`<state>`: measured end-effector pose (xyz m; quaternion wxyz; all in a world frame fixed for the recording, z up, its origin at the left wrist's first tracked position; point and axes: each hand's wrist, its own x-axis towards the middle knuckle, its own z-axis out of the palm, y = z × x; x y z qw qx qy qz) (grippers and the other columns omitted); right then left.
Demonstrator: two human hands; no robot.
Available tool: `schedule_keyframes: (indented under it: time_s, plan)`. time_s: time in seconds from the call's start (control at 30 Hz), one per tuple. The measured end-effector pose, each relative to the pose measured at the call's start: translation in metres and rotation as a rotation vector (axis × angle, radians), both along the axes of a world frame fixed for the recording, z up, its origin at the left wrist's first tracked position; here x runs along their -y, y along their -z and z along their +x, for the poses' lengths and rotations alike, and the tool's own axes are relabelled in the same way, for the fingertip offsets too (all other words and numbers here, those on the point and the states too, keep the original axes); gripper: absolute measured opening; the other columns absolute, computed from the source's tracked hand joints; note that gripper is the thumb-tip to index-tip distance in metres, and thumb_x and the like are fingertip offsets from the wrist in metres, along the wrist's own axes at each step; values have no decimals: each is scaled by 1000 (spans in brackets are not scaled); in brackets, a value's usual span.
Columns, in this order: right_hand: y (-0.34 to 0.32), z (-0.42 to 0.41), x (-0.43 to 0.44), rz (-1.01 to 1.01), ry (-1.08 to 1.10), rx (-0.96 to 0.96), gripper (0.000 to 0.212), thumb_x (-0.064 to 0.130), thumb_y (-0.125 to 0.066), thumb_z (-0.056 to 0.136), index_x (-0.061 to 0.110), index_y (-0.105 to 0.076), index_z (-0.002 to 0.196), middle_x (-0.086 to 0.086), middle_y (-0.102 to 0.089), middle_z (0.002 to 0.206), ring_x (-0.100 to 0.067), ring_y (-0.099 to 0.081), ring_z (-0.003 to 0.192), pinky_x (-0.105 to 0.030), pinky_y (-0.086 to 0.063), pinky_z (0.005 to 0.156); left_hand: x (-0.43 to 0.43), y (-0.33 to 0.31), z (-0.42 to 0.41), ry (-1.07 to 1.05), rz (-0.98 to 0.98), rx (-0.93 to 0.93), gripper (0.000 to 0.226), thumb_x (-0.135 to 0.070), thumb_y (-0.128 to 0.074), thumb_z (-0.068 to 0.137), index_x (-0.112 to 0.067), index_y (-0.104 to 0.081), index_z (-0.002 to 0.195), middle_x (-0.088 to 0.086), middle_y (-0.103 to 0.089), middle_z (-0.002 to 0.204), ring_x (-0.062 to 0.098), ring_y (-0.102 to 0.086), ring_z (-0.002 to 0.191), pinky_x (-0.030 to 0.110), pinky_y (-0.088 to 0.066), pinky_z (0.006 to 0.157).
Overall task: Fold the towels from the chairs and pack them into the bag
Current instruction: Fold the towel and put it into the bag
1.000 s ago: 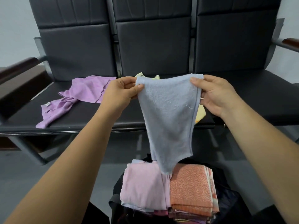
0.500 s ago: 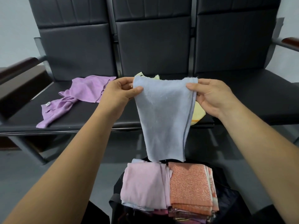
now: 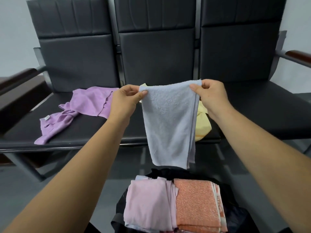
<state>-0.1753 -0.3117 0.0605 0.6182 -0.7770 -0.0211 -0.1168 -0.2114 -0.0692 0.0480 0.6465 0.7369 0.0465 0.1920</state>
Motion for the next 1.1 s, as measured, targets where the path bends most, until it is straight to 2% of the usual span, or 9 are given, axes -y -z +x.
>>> schedule_keyframes:
  time_s: [0.1, 0.17, 0.33, 0.43, 0.6, 0.7, 0.83, 1.0, 1.1]
  plan:
    - [-25, 41, -7, -11, 9, -19, 30, 19, -68, 96, -10, -66, 106, -21, -71, 101, -27, -66, 84, -46, -59, 85, -2, -26, 34, -3, -6, -1, 9, -16, -80, 86, -12, -73, 90, 10, -77, 96, 14, -70, 85, 33, -60, 85]
    - [-47, 66, -11, -40, 13, -29, 34, 18, -66, 97, -15, -62, 107, -16, -62, 92, -23, -58, 80, -40, -55, 75, -3, -50, 58, -12, 9, 25, 8, -16, -80, 86, -13, -72, 88, 7, -76, 92, 15, -71, 80, 28, -59, 70]
    - [-115, 101, -20, 22, 28, 99, 27, 19, -60, 100, -3, -65, 113, -17, -71, 110, -29, -70, 102, -40, -59, 92, -5, -121, 105, -90, -18, 188, 21, -18, -84, 81, -17, -64, 87, -1, -68, 82, 17, -68, 81, 38, -62, 82]
    - [-143, 104, -22, 109, 4, 219, 20, 20, -58, 101, 5, -67, 112, -10, -70, 109, -22, -69, 102, -39, -59, 93, -6, -149, 110, -46, -18, 287, 32, -21, -81, 84, -15, -68, 113, -4, -73, 88, 15, -73, 95, 35, -58, 94]
    - [-118, 95, -15, 215, -73, 184, 14, 19, -61, 100, 11, -69, 108, -8, -72, 110, -23, -71, 103, -42, -59, 93, -5, -129, 96, 113, 25, 326, 8, -21, -72, 92, -16, -71, 97, 2, -76, 92, 18, -70, 88, 42, -57, 93]
    - [-73, 85, -8, 219, -117, 76, 7, 13, -63, 97, 10, -70, 99, -13, -73, 105, -29, -71, 98, -43, -59, 89, -14, -85, 84, 210, 114, 238, 13, -22, -64, 98, -22, -56, 88, -10, -66, 77, 11, -58, 76, 35, -49, 76]
    - [-8, 65, 4, 128, -200, -239, 9, 8, -68, 94, -1, -67, 95, -24, -71, 110, -34, -70, 98, -47, -57, 83, -29, -25, 67, 305, 187, 2, 17, -29, -65, 95, -24, -54, 83, -8, -60, 76, 17, -56, 78, 45, -53, 76]
    - [45, 49, 20, 78, -397, -922, 28, 0, -67, 93, 2, -62, 120, -17, -73, 118, -36, -71, 107, -53, -57, 90, -32, 30, 51, 533, 142, -386, 12, -16, -64, 99, -12, -54, 92, 2, -65, 77, 19, -65, 75, 38, -60, 71]
    - [70, 52, 17, 25, -391, -1015, 33, -5, -67, 91, 5, -60, 122, -19, -72, 119, -39, -70, 107, -56, -57, 88, -30, 66, 55, 483, 214, -531, 16, -20, -67, 98, -10, -55, 93, 7, -73, 83, 25, -73, 79, 42, -62, 77]
